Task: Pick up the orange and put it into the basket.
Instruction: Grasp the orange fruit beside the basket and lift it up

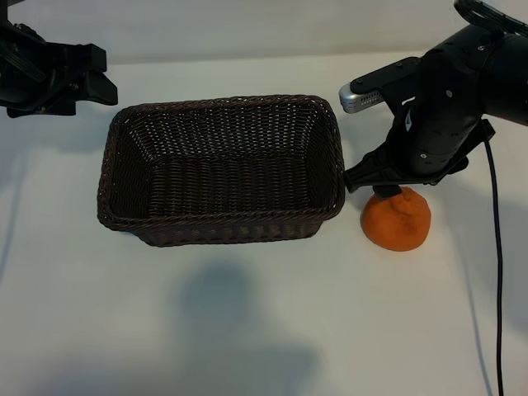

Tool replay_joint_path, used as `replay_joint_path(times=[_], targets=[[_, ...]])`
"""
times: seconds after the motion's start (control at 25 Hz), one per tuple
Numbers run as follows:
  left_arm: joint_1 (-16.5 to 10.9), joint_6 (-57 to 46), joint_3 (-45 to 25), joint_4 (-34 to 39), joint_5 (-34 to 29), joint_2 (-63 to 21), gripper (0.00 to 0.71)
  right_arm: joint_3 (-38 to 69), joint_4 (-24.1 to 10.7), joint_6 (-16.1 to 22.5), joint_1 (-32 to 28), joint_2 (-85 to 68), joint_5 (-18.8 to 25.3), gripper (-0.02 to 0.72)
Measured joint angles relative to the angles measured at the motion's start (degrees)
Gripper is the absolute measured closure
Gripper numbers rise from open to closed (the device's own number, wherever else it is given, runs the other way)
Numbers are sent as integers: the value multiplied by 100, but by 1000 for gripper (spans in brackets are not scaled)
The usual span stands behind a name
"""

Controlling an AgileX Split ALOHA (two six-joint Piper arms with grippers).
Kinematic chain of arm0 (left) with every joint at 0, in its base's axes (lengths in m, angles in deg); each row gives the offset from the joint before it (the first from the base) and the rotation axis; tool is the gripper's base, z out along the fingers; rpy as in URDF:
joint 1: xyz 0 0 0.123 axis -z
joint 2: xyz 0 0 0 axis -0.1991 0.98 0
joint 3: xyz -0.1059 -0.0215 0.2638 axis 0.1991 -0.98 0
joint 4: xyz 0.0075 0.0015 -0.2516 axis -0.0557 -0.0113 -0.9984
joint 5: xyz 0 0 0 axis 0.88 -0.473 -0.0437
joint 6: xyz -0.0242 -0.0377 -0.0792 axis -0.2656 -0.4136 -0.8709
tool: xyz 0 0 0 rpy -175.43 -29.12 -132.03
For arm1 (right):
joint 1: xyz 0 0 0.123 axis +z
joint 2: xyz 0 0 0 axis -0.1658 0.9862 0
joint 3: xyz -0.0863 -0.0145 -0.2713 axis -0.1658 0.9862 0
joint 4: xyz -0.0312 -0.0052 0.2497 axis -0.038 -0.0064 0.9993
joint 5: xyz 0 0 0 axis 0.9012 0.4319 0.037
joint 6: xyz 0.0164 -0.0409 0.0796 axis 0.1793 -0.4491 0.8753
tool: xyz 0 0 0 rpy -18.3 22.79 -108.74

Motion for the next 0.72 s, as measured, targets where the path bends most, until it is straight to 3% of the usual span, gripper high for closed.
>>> replay_joint_path(times=[0.32,0.72], targets=[[0,0,0,0,0,0,118,372,35,40,0,60,-657,147],[0,16,0,0,5,0,118,372,24,129,0,555,-843,157]])
